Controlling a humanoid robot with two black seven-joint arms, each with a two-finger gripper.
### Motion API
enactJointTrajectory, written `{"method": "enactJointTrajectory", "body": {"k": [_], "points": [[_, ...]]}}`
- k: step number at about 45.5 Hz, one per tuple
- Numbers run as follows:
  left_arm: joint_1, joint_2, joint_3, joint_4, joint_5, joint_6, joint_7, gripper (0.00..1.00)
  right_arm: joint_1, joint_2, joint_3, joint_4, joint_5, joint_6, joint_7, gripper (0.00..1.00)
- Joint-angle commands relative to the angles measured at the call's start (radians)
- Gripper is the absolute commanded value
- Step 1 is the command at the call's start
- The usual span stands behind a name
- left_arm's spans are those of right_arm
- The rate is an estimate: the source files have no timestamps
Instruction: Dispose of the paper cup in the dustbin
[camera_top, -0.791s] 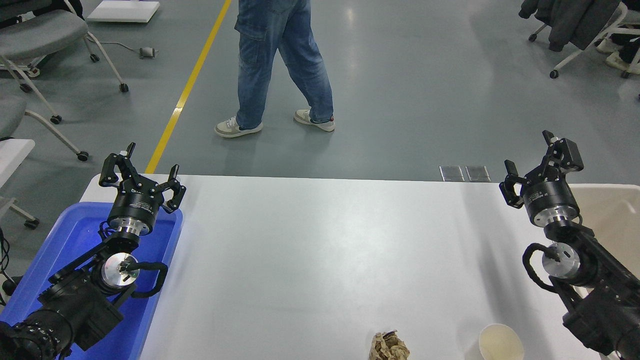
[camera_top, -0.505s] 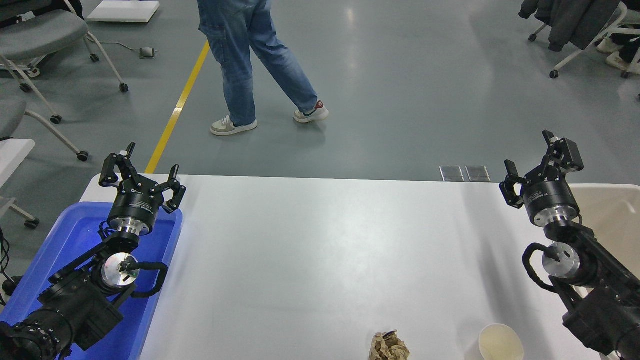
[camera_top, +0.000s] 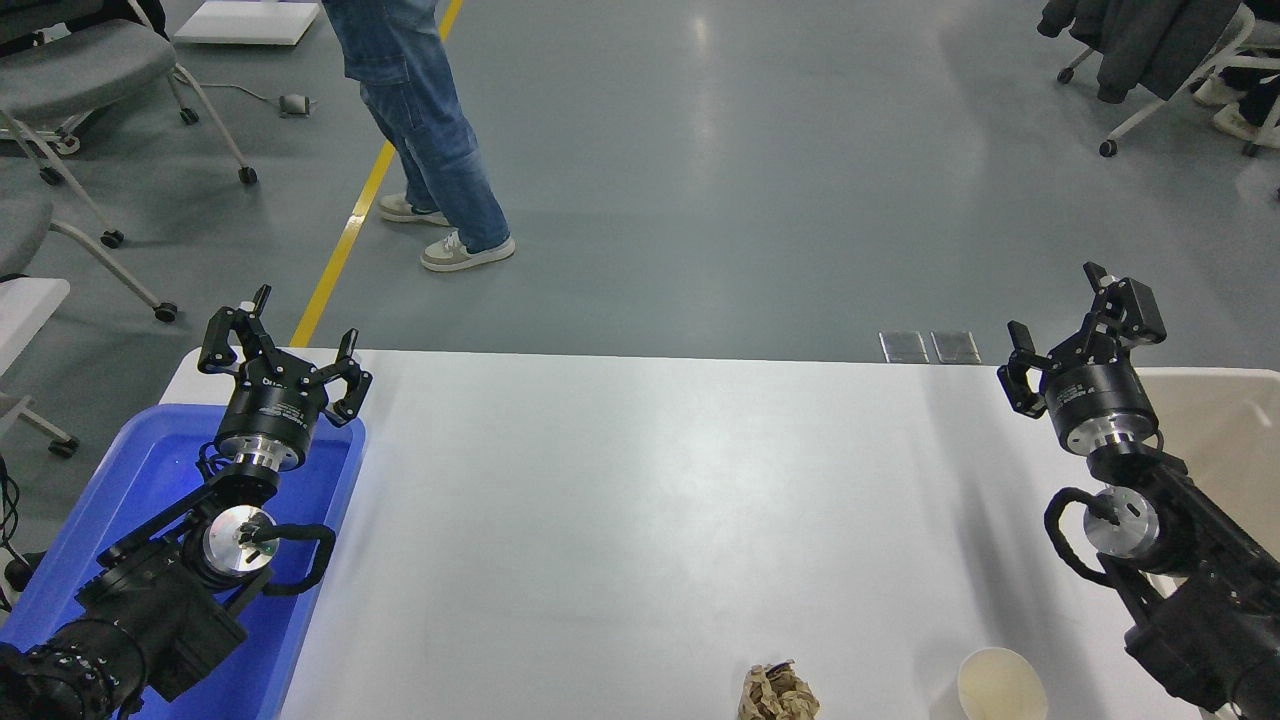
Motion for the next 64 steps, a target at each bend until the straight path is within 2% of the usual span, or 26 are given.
{"method": "enactJointTrajectory", "body": {"k": [1, 31, 48, 64], "points": [[0.000, 0.000, 0.000, 0.000, -0.001, 0.000, 0.001, 1.00, -0.001, -0.001, -0.002, -0.001, 0.000, 0.000, 0.000, 0.99], [0.000, 0.000, 0.000, 0.000, -0.001, 0.000, 0.000, 1.00, 0.002, -0.001, -0.014, -0.027, 0.000, 0.008, -0.001, 0.99], [0.000, 0.000, 0.000, 0.000, 0.001, 0.000, 0.000, 1.00, 0.063, -0.001, -0.020, -0.095, 0.001, 0.008, -0.004, 0.99], [-0.001, 0.000, 0.000, 0.000, 0.001, 0.000, 0.000, 1.00, 0.072, -0.012, -0.021, -0.087, 0.113, 0.011, -0.006, 0.99]]}}
